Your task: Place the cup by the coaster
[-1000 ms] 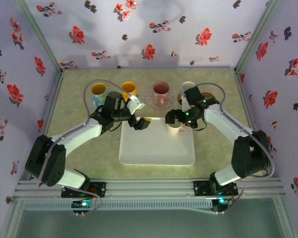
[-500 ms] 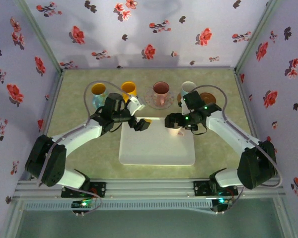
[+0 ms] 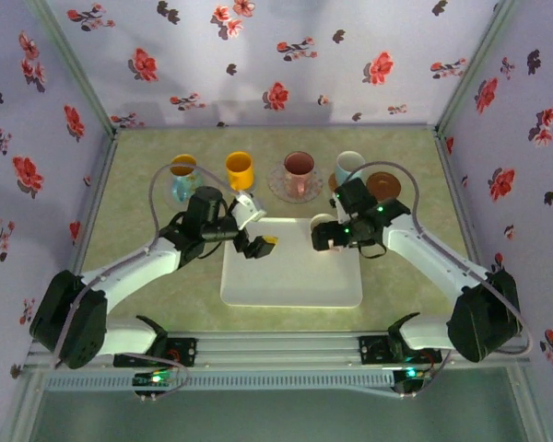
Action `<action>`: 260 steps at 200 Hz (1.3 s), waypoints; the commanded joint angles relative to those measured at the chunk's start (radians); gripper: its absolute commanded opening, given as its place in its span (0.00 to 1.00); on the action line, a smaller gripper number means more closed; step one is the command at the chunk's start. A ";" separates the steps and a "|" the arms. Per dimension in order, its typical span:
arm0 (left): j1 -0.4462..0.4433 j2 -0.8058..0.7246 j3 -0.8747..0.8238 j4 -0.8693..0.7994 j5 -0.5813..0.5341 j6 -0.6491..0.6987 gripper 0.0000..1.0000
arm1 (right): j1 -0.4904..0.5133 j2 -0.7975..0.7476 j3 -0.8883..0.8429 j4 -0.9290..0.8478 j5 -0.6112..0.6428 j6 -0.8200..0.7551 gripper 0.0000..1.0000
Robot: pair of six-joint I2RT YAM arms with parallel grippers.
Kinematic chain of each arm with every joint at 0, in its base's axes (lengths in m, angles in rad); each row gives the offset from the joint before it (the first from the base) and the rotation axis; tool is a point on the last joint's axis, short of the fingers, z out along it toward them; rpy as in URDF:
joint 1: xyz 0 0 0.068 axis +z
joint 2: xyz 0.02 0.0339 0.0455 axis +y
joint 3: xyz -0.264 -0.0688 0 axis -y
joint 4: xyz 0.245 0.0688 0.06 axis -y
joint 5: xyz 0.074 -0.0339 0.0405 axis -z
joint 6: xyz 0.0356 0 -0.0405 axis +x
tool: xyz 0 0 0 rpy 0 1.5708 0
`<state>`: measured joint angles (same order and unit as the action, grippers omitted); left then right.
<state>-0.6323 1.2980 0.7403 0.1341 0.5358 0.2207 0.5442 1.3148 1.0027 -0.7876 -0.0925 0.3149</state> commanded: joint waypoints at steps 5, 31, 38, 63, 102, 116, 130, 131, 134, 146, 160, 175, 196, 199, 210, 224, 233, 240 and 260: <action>-0.016 -0.049 -0.021 -0.040 0.023 0.030 1.00 | 0.017 0.012 -0.026 0.007 0.061 0.005 0.89; -0.017 -0.090 -0.049 -0.072 0.018 0.033 1.00 | 0.016 0.012 -0.063 0.053 0.040 0.019 0.83; -0.017 -0.100 -0.058 -0.074 0.016 0.030 1.00 | 0.017 0.013 -0.070 0.060 0.042 0.019 0.81; -0.018 -0.131 -0.082 -0.076 0.004 0.017 1.00 | 0.018 0.013 -0.099 0.094 0.046 0.015 0.76; -0.018 -0.157 -0.105 -0.071 -0.015 -0.005 1.00 | 0.018 0.010 -0.134 0.159 0.054 -0.005 0.69; -0.023 -0.156 -0.108 -0.075 -0.009 -0.016 1.00 | 0.019 0.026 -0.133 0.168 0.054 -0.017 0.68; -0.029 -0.157 -0.112 -0.084 -0.004 -0.018 1.00 | 0.019 0.042 -0.127 0.167 0.051 -0.027 0.68; -0.029 -0.158 -0.113 -0.085 -0.004 -0.018 1.00 | 0.019 0.044 -0.127 0.166 0.051 -0.028 0.68; -0.029 -0.159 -0.114 -0.085 -0.003 -0.018 1.00 | 0.019 0.048 -0.126 0.167 0.050 -0.029 0.67; -0.032 -0.163 -0.126 -0.082 -0.001 -0.024 1.00 | 0.019 0.057 -0.124 0.172 0.050 -0.036 0.65; -0.034 -0.170 -0.135 -0.080 -0.002 -0.031 1.00 | 0.018 0.069 -0.122 0.180 0.048 -0.043 0.62; -0.037 -0.168 -0.142 -0.079 -0.003 -0.037 1.00 | 0.018 0.083 -0.119 0.182 0.050 -0.047 0.59; -0.039 -0.168 -0.149 -0.072 -0.007 -0.043 1.00 | 0.018 0.093 -0.118 0.186 0.062 -0.048 0.56; -0.038 -0.168 -0.151 -0.071 -0.008 -0.043 1.00 | 0.019 0.094 -0.117 0.186 0.064 -0.048 0.55; -0.039 -0.167 -0.152 -0.067 -0.013 -0.043 1.00 | 0.019 0.094 -0.117 0.186 0.076 -0.048 0.54; -0.038 -0.164 -0.152 -0.064 -0.016 -0.043 1.00 | 0.018 0.095 -0.119 0.194 0.076 -0.051 0.52; -0.038 -0.160 -0.152 -0.059 -0.016 -0.046 1.00 | 0.020 0.098 -0.120 0.196 0.073 -0.053 0.50; -0.039 -0.160 -0.152 -0.055 -0.016 -0.050 1.00 | 0.019 0.099 -0.121 0.197 0.069 -0.055 0.48; -0.039 -0.155 -0.156 -0.041 -0.016 -0.060 1.00 | 0.020 0.105 -0.122 0.199 0.063 -0.061 0.43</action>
<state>-0.6632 1.1496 0.5991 0.0669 0.5243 0.1856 0.5575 1.4033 0.8803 -0.5999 -0.0479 0.2684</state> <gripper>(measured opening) 0.997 0.445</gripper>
